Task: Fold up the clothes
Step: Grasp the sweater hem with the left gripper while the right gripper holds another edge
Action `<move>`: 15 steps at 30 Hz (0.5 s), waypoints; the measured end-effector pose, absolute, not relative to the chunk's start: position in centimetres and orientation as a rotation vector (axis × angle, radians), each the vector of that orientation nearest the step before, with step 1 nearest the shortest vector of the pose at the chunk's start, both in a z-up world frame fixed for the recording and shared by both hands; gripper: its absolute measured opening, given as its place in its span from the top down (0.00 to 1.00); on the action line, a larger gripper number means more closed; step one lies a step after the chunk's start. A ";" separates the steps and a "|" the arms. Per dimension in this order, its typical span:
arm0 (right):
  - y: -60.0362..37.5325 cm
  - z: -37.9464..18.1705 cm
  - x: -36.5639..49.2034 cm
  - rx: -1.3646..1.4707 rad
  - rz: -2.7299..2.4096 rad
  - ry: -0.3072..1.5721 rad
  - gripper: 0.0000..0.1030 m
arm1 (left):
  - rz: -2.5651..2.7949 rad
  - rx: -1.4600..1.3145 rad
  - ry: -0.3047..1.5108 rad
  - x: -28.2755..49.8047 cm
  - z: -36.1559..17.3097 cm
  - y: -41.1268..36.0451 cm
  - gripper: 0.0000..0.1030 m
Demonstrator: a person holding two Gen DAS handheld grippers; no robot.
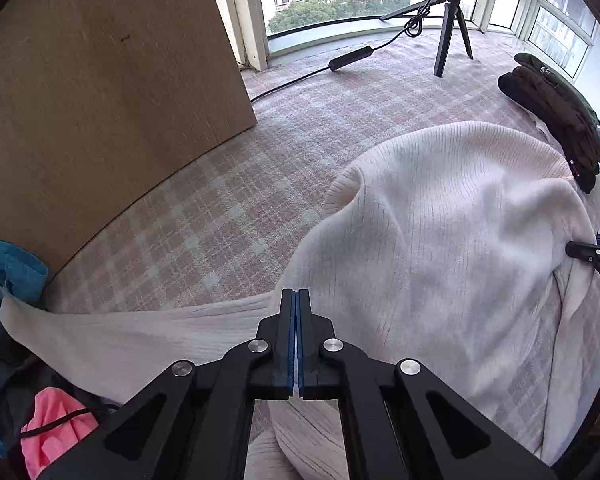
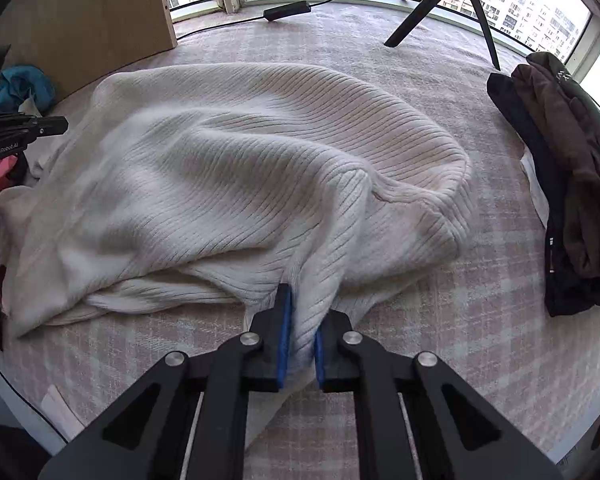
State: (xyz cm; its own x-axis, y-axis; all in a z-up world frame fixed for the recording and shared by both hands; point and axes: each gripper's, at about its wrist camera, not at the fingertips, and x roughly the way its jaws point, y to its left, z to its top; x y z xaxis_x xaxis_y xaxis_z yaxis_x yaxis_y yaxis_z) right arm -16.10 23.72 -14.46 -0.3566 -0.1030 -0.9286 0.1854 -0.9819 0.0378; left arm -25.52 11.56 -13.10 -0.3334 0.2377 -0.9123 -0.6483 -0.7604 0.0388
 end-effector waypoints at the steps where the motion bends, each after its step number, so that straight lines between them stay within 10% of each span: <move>1: 23.8 -13.5 -15.6 1.631 -2.453 0.120 0.92 | 2.122 -1.342 0.529 -24.9 -12.3 11.0 1.00; 7: 27.1 -6.5 -12.5 1.515 -2.504 0.213 0.93 | 2.195 -1.323 0.547 -21.9 -9.6 8.2 0.87; 9: 28.6 -5.0 -11.6 1.513 -2.528 0.250 0.97 | 2.171 -1.404 0.502 -21.2 -10.8 7.5 0.44; 10: 29.5 -4.8 -11.2 1.520 -2.546 0.257 0.96 | 2.150 -1.426 0.513 -20.5 -11.9 7.5 0.39; 15: 30.5 -6.9 -10.6 1.571 -2.508 0.226 0.97 | 2.152 -1.468 0.608 -17.8 -13.8 7.7 0.40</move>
State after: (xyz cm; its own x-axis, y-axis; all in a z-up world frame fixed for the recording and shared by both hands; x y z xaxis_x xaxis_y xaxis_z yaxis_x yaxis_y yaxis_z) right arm -10.56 30.51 -6.92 -0.4292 -0.0658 -0.9008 0.2261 -0.9734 -0.0366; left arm -17.83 7.70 -13.82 -0.3231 0.1258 -0.9380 -0.5982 -0.7951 0.0994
